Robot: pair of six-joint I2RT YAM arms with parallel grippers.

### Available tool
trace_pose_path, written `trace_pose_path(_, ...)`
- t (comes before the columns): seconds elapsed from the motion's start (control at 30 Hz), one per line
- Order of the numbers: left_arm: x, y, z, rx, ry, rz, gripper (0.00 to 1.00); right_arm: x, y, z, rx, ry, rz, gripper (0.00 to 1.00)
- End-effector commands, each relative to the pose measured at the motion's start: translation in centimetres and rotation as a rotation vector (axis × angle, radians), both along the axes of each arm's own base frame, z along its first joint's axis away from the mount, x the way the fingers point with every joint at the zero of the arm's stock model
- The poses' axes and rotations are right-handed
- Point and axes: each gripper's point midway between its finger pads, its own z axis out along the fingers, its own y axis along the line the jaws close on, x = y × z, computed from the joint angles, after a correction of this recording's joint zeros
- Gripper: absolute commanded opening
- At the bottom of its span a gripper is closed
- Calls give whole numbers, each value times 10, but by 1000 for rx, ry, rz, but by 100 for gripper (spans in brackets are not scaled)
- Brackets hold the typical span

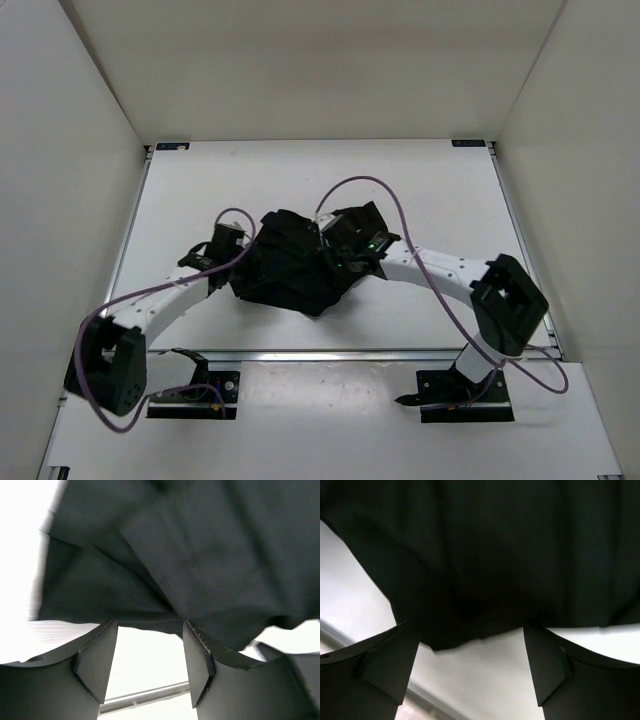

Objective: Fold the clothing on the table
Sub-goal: Flatten the skirt out

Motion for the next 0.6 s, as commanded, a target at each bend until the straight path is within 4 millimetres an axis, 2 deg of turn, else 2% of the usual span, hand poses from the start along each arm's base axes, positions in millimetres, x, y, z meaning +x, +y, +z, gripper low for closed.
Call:
trace_pose_path(0.0,18,25,40,-66,-125,100,66,35,42,22,6,-183,68,80)
trace_pose_path(0.1,31,59,68,-59,-189,163,65,35,60,0,-66,-171,123,80)
trace_pose_path(0.13,34,64,76,-50,-194,168,65,39,69,-6,-81,-163,130,80)
trace_pose_path(0.17,38,72,81,-29,-205,171,65,37,65,-14,-121,-135,127,79)
trace_pose_path(0.2,42,80,92,-13,-217,174,65,39,69,-18,-138,-111,128,72)
trace_pose_path(0.23,47,84,104,-7,-229,177,65,42,79,-15,-119,-99,137,32)
trace_pose_path(0.27,52,93,111,11,-243,186,66,38,83,-11,-102,-63,151,0)
trace_pose_path(0.37,68,112,148,54,-301,201,66,42,116,34,44,-27,197,0)
trace_pose_path(0.4,69,117,151,85,-301,202,66,48,128,61,108,-44,187,0)
trace_pose_path(0.43,73,121,163,106,-323,201,66,56,136,103,207,-73,193,1)
trace_pose_path(0.47,77,126,174,133,-341,214,66,58,136,123,275,-60,192,0)
trace_pose_path(0.5,79,128,180,145,-349,216,66,69,130,167,390,-87,154,0)
trace_pose_path(0.53,79,130,182,152,-347,217,65,71,119,200,488,-103,107,0)
trace_pose_path(0.57,81,132,187,157,-365,224,66,72,93,217,550,-104,68,0)
